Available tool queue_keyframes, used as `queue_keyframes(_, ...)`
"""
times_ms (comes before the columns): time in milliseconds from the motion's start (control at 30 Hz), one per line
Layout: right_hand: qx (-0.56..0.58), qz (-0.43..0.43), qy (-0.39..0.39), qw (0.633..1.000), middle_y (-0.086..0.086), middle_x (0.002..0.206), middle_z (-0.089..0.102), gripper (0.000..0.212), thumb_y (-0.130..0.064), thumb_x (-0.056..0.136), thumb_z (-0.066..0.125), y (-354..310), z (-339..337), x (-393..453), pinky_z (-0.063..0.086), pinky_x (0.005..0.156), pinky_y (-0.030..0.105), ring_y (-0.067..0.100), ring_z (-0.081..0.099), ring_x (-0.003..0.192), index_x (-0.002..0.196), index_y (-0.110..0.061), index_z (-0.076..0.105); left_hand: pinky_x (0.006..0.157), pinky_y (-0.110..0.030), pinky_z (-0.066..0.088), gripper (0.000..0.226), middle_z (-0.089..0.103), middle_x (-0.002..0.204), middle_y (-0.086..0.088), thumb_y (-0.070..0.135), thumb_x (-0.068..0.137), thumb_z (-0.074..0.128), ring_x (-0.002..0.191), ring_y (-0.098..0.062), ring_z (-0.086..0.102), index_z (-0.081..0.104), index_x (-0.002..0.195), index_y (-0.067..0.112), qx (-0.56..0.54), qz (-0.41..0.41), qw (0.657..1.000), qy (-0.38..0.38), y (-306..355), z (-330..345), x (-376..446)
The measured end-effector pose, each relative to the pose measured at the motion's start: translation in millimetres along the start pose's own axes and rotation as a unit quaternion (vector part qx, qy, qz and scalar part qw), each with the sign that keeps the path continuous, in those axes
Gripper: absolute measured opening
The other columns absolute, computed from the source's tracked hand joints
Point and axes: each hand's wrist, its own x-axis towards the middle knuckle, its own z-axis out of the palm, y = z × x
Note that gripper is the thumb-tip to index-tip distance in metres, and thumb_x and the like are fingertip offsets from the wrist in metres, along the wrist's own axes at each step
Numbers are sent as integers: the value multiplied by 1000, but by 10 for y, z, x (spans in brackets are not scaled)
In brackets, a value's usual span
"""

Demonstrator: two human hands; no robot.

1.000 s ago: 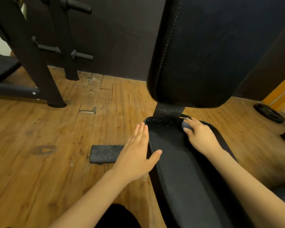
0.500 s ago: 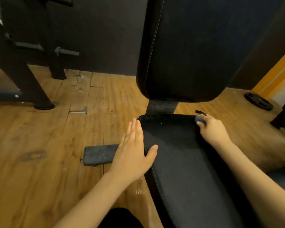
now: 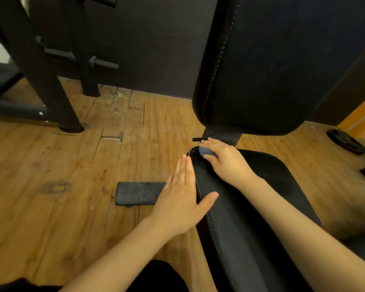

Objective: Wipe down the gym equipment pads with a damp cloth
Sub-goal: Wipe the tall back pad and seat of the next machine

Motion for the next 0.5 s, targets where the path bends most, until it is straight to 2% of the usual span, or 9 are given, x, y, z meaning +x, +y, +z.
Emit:
queue_keyframes(67,-1,-31,-14,999,-4,144,41,46,-11,92,54,-14,-14,-127,17,114,23,6,26,137,136,-16,44,118,-27,-4,94,-30,154,1,64,92,30,141,-7,-25,-28,144,12,5,5,1000,2,-28,12,-45)
queue_keyframes(167,19,-99,-47,994,-13,140,35,51,-8,89,57,11,-73,-400,9,108,6,0,21,135,135,-21,39,117,-27,-5,96,-28,155,0,66,90,31,141,-7,-25,-26,146,12,9,6,1000,-4,-74,17,-47)
queue_keyframes(267,29,-90,-50,994,-11,138,42,48,-6,89,56,2,-89,-281,8,104,0,-2,23,133,134,-19,44,116,-25,-7,98,-28,155,0,68,89,33,141,-7,-25,-25,147,12,12,12,1000,-2,-85,4,-25)
queue_keyframes(333,20,-59,-41,997,-4,140,46,44,-8,91,54,-39,-35,-14,11,104,2,3,27,134,134,-17,48,114,-23,-8,99,-26,156,0,68,89,34,140,-6,-25,-23,148,12,14,18,1000,8,-78,0,-16)
queue_keyframes(433,2,-24,-30,999,3,136,51,39,-11,93,51,-126,63,213,23,105,18,16,40,131,131,-14,51,113,-23,-9,98,-28,155,3,67,89,34,138,-4,-27,-24,147,14,6,16,1000,15,-88,7,-35)
queue_keyframes(500,1,-37,-29,999,1,139,48,42,-10,92,54,-115,108,109,19,107,18,13,36,134,133,-13,49,112,-22,-11,97,-36,148,7,67,88,34,136,-4,-31,-30,142,18,0,7,1000,19,-94,2,-47)
